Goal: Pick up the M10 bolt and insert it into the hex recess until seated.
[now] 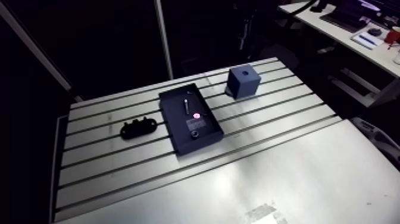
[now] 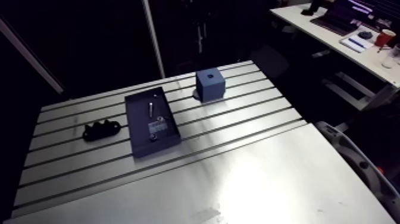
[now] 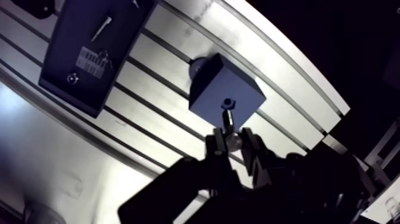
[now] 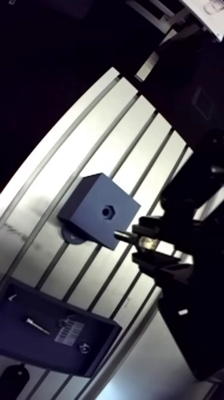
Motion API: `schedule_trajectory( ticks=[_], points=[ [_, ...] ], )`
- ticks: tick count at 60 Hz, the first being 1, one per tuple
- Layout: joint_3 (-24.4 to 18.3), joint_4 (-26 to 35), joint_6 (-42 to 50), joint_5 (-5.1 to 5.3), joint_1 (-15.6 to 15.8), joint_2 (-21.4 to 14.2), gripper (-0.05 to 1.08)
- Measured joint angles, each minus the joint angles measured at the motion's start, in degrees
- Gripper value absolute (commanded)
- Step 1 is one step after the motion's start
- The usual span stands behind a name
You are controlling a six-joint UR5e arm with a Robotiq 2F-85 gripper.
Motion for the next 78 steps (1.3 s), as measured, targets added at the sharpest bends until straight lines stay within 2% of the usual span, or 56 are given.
schedule_trajectory(
  ticks=[30, 78],
  points=[
    [-0.3, -1.6, -0.3, 0.26, -2.4, 1.8, 0.77],
    [1.7, -3.4, -2.0, 0.72, -2.6, 3.5, 0.77]
  ],
)
